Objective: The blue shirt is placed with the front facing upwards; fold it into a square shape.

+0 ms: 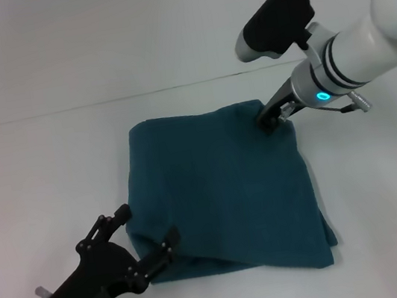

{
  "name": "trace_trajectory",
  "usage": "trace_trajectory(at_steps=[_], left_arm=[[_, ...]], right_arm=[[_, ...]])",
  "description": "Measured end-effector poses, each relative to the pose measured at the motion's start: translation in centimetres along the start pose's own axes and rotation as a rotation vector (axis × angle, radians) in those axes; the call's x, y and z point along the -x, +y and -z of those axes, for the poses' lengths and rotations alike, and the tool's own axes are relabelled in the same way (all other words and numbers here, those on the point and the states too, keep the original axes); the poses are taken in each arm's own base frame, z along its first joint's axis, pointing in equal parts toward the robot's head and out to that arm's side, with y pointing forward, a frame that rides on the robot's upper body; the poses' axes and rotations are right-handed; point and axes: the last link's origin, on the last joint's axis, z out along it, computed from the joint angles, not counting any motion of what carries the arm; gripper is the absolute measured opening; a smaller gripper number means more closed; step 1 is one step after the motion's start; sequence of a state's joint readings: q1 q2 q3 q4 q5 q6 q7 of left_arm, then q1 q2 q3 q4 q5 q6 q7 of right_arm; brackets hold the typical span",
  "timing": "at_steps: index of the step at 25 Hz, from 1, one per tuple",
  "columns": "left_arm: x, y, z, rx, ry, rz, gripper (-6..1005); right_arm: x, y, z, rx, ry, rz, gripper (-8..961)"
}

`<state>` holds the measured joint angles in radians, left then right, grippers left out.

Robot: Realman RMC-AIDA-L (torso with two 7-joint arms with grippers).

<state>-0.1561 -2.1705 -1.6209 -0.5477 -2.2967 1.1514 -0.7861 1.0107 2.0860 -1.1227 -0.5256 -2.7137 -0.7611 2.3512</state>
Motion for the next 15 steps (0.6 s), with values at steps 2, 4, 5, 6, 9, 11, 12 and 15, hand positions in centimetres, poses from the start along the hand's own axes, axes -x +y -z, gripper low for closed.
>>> trace_trajectory(at_steps=[2,4,5,6,9,11,12,15], left_arm=[[0.0,0.0,0.0,0.003,-0.002,-0.002,934],[0.1,0.0,0.1,0.004,-0.003,-0.002,934],[0.1,0.1,0.1,0.004,-0.003,-0.002,934],[0.1,0.1,0.1,0.005,-0.003,-0.002,934],[0.0,0.1,0.1,0.01,-0.002,-0.003,934],[0.0,0.2,0.0,0.012,-0.001,-0.003,934],[0.0,0.2,0.0,0.013,-0.001,-0.003,934],[0.1,0.2,0.1,0.013,-0.003,-0.002,934]], right_arm=[[-0.1,-0.3,0.3,-0.009,-0.009,-0.005,11],[-0.1,-0.4,0.5,-0.014,-0.022,-0.004,11],[0.0,-0.4,0.6,-0.015,-0.028,-0.002,10],[0.1,-0.3,0.6,-0.014,-0.028,0.004,10],[0.2,-0.1,0.5,-0.012,-0.025,0.017,10],[0.4,0.2,0.4,-0.009,-0.024,0.032,10],[0.5,0.4,0.3,-0.007,-0.025,0.039,10],[0.8,0.7,0.2,-0.009,-0.035,0.051,10]])
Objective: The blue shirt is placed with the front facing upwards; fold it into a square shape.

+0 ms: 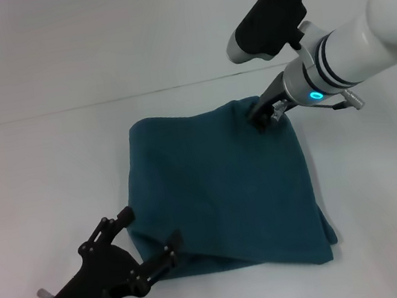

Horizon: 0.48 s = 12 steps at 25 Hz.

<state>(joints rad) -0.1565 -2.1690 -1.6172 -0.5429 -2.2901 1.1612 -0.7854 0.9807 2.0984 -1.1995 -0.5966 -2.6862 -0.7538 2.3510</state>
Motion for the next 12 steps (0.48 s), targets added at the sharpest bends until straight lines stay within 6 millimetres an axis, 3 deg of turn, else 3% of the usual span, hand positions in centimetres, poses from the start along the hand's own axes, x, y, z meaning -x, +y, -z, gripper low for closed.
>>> trace_trajectory(at_steps=[12], left_arm=[[0.66,0.18,0.65,-0.008,-0.017,-0.027,934]], right_arm=[[0.72,0.11,0.58,0.024,-0.041,-0.045,10]])
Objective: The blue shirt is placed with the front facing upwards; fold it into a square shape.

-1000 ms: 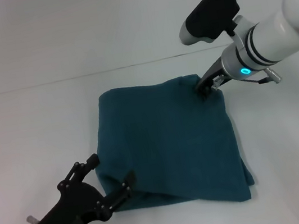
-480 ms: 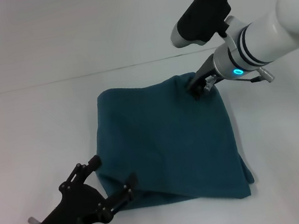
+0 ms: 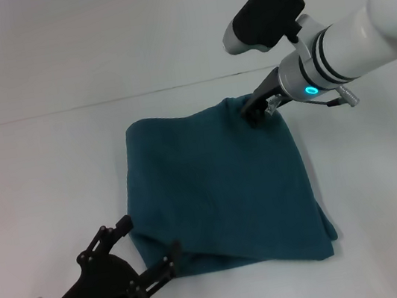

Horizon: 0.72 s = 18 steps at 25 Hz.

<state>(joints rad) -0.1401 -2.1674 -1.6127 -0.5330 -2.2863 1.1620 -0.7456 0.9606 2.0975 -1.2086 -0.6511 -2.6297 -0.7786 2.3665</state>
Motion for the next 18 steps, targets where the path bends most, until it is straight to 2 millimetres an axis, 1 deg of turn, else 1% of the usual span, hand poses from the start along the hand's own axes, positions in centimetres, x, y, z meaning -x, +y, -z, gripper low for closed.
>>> trace_trajectory(at_steps=[2,4,9,10,11,14,17,18], left_arm=[[0.1,0.1,0.2,0.0,-0.004,-0.004,934],[0.3,0.1,0.3,0.002,-0.014,-0.008,934],[0.6,0.0,0.1,-0.007,-0.039,-0.02,934],[0.6,0.0,0.0,-0.006,-0.039,-0.021,934],[0.5,0.0,-0.1,-0.003,-0.036,-0.024,934],[0.1,-0.3,-0.1,-0.001,-0.025,-0.03,934],[-0.2,-0.5,-0.2,-0.003,-0.019,-0.034,934],[-0.3,-0.5,-0.2,-0.002,-0.016,-0.037,934]], right_arm=[[-0.1,-0.1,0.2,0.005,-0.009,-0.014,59],[-0.1,-0.3,0.9,0.009,-0.042,-0.034,107],[0.1,-0.8,3.0,-0.003,-0.159,-0.041,219],[-0.2,-1.0,3.9,0.001,-0.216,-0.041,240],[-0.2,-1.0,3.9,0.001,-0.216,-0.041,261],[-0.9,-1.1,5.3,0.035,-0.309,-0.056,324],[-2.3,-1.4,6.7,0.078,-0.405,-0.059,387],[-3.1,-1.6,7.2,0.096,-0.444,-0.072,473]])
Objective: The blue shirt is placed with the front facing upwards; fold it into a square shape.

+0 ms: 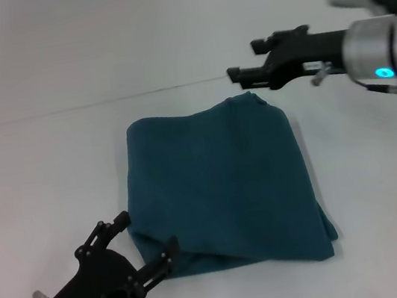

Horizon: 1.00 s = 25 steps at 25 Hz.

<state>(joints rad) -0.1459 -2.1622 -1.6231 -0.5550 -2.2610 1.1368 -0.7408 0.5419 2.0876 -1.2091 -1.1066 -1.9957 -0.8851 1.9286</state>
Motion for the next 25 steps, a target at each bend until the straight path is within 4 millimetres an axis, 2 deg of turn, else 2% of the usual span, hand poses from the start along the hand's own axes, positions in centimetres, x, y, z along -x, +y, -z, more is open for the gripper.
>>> trace_trajectory(at_steps=[2,7,9,10,12,15,21,25], left_arm=[[-0.2,-0.2,-0.1,-0.003,0.006,-0.002,934],[-0.9,-1.3,-0.4,-0.004,0.009,0.026,934],[-1.2,-1.7,-0.6,0.01,0.003,0.037,934],[-1.4,-1.8,-0.6,0.021,-0.003,0.041,934],[-1.6,-2.1,-0.9,0.055,-0.027,0.049,934],[-2.2,-2.5,-1.5,0.118,-0.072,0.061,934],[-2.7,-2.4,-2.3,0.166,-0.095,0.037,934],[-2.7,-2.3,-2.5,0.169,-0.094,0.033,934]], right_arm=[[-1.2,-0.6,1.6,0.033,-0.071,-0.03,644],[-5.2,-1.5,6.0,0.11,-0.21,-0.027,801],[-8.0,-1.5,8.0,0.116,-0.213,-0.006,859],[-8.0,-1.5,8.0,0.116,-0.213,-0.006,889],[-9.6,-1.1,8.7,0.117,-0.187,0.003,947],[-11.3,-0.7,9.2,0.122,-0.134,0.0,946],[-13.6,0.5,9.3,0.168,-0.069,-0.01,946],[-14.3,1.0,9.0,0.177,-0.059,-0.011,946]])
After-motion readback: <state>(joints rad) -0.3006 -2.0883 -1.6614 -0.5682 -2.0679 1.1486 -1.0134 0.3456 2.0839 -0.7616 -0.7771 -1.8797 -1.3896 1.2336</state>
